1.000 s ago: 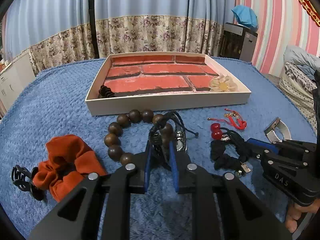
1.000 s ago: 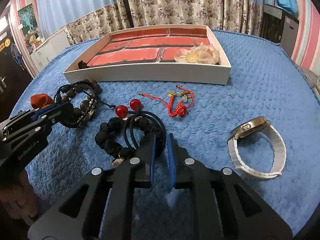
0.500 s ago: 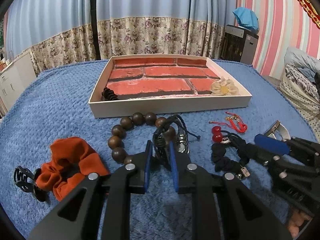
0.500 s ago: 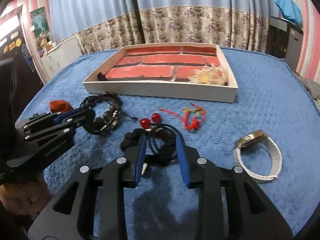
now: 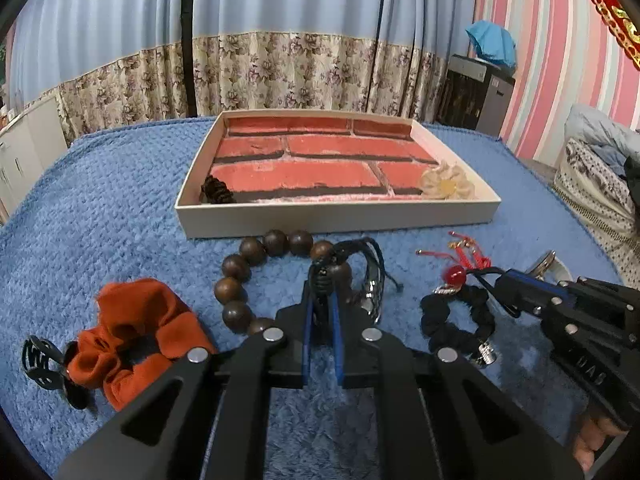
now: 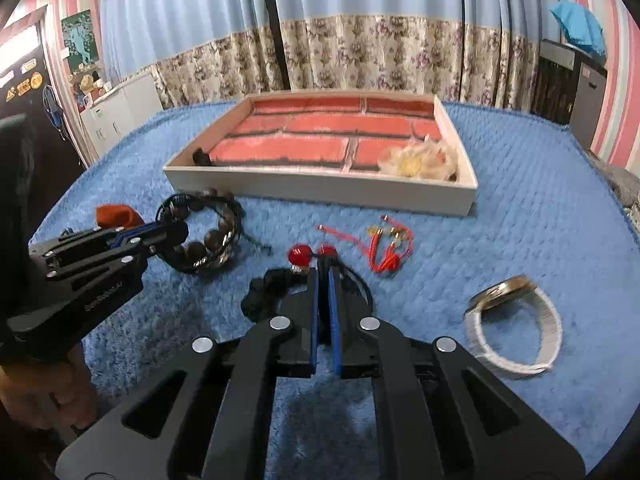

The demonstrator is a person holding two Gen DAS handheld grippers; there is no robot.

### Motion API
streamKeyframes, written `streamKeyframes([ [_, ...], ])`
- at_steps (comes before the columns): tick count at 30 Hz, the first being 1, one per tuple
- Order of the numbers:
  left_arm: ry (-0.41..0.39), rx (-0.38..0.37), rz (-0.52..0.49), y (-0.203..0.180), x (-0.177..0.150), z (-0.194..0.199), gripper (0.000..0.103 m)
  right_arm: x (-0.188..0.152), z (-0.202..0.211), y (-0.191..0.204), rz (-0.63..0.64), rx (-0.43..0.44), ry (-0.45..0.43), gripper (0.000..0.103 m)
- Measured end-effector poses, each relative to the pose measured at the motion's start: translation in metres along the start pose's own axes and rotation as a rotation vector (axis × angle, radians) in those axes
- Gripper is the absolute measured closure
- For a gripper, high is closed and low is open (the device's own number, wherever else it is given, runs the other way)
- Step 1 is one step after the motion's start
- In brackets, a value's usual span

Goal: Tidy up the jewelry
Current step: 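Lift both bracelets and carry them over the brick-lined tray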

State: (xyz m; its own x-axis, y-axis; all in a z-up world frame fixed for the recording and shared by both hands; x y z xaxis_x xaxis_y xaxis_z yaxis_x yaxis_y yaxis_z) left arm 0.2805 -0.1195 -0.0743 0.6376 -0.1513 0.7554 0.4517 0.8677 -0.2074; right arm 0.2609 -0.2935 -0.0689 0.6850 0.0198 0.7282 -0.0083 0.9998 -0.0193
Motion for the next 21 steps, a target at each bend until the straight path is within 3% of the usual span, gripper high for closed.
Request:
streamKeyframes([
  [12, -0.07, 0.004, -0.027, -0.004, 0.032, 0.031, 0.095, 0.033, 0.033, -0.008, -0.028, 0.012, -0.099, 0.099],
  [21, -0.126, 0.016, -0.059, -0.005, 0.081, 0.06, 0.095, 0.082, 0.069, -0.013, -0.017, 0.004, -0.194, 0.099],
])
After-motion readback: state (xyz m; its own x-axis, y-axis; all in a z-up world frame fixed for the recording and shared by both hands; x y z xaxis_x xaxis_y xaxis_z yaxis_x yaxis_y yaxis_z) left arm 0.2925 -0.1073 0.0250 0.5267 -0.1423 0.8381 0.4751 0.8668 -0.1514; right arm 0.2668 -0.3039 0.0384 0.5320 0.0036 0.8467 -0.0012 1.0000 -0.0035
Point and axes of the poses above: each gripper's, at about its wrist camera, not at the fingertips, and z roughly against the way its jaws point, y to its left, x to its top, the point moved 10 cm from there along -z, roughly the way its jaws point, and after that the axes turned 11 degrees about -x, right-handed, at the moved point
